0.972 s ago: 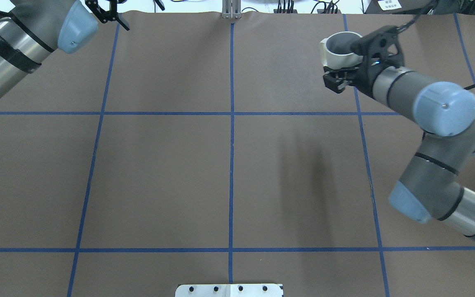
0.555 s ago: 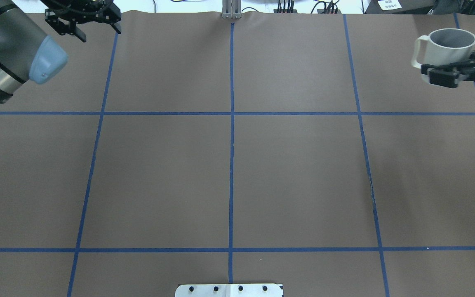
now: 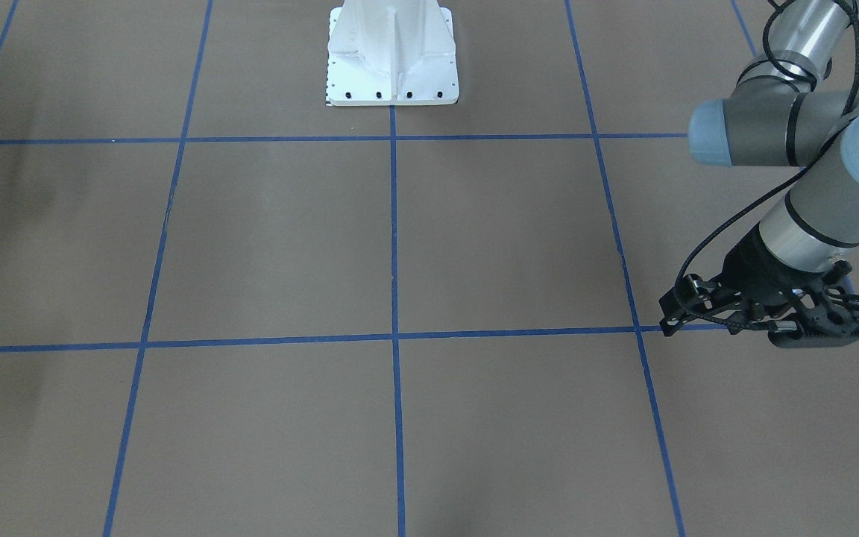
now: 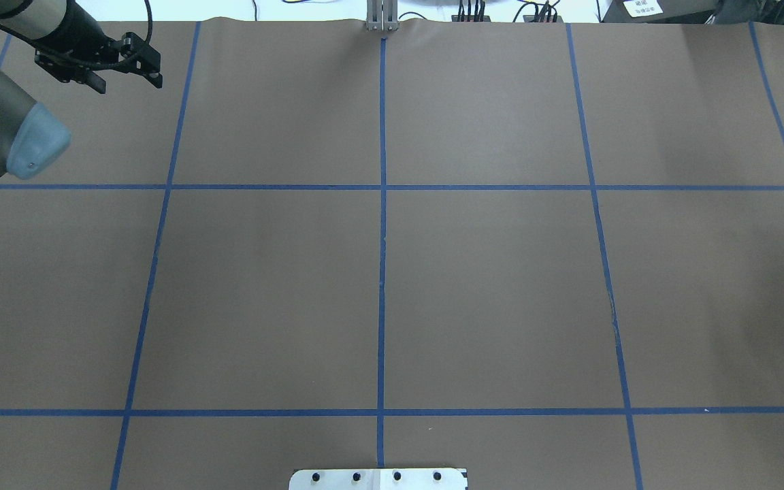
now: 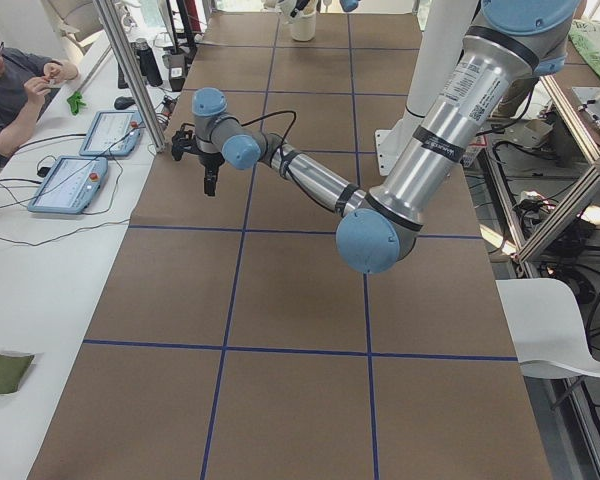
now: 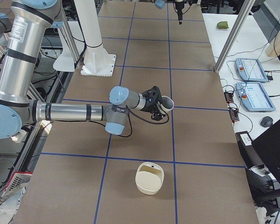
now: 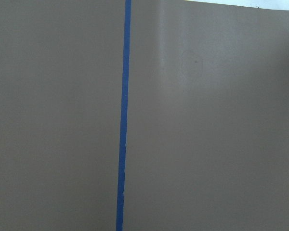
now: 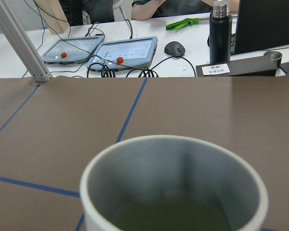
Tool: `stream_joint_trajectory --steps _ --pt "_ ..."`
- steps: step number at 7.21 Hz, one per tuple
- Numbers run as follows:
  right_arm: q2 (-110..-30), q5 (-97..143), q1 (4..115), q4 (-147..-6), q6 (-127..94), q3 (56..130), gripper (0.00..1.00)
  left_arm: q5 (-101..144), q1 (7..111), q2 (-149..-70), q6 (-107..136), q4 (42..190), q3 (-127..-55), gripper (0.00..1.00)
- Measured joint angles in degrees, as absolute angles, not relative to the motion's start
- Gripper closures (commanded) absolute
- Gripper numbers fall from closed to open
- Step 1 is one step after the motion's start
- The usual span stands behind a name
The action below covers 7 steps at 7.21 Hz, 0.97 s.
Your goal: Left arm hands cup to right arm to dump lemon
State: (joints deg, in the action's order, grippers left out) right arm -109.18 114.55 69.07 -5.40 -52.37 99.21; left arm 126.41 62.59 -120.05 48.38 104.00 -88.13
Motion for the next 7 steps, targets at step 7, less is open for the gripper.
stream_joint_trajectory --steps 7 --pt "-105.50 124.47 79.61 17.40 -80.25 78.21 0.97 126.30 62.62 -119.45 48.43 104.61 -90.10 0.00"
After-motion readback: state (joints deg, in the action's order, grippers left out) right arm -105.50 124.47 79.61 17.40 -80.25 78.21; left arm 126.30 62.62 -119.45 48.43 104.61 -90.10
